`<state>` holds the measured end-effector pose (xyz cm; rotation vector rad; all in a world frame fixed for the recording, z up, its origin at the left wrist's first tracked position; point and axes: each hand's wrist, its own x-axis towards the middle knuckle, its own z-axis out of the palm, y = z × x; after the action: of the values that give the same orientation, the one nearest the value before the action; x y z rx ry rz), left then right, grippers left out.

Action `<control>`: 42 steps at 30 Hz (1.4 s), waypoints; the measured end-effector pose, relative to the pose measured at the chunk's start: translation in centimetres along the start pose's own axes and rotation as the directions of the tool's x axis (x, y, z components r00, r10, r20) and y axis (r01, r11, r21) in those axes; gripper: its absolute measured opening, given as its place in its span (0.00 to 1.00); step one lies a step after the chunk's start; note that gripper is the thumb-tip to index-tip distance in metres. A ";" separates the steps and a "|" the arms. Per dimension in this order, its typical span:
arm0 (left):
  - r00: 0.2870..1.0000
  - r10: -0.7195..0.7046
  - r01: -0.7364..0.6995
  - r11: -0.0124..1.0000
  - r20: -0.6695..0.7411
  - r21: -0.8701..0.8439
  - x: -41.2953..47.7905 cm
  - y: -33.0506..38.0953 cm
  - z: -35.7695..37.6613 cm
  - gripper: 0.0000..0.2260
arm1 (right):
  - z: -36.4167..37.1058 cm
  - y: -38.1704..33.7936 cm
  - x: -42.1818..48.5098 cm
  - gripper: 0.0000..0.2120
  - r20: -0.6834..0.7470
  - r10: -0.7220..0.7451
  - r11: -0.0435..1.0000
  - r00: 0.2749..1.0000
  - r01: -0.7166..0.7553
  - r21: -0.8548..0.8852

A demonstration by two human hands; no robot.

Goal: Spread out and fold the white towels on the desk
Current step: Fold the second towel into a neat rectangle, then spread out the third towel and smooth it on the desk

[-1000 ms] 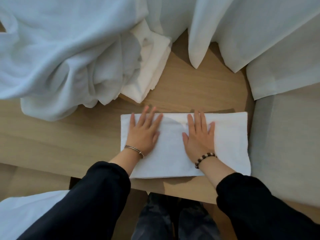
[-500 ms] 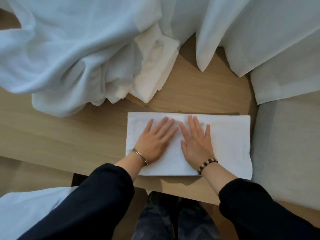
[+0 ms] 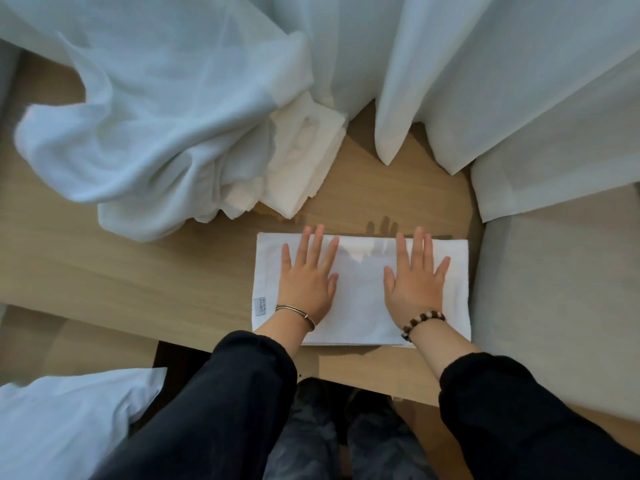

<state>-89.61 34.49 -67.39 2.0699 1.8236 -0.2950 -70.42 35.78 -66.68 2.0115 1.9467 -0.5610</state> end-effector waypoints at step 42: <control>0.986 0.158 -0.163 0.793 -0.060 -0.587 3.5 -24.7 -26.0 0.44 | -26.3 -29.0 3.7 0.10 -0.264 -0.041 0.628 0.964 0.230 0.743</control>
<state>-115.59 50.54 -48.31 1.7474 1.4699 0.3026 -97.21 52.63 -43.33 2.4853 2.2391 -1.4927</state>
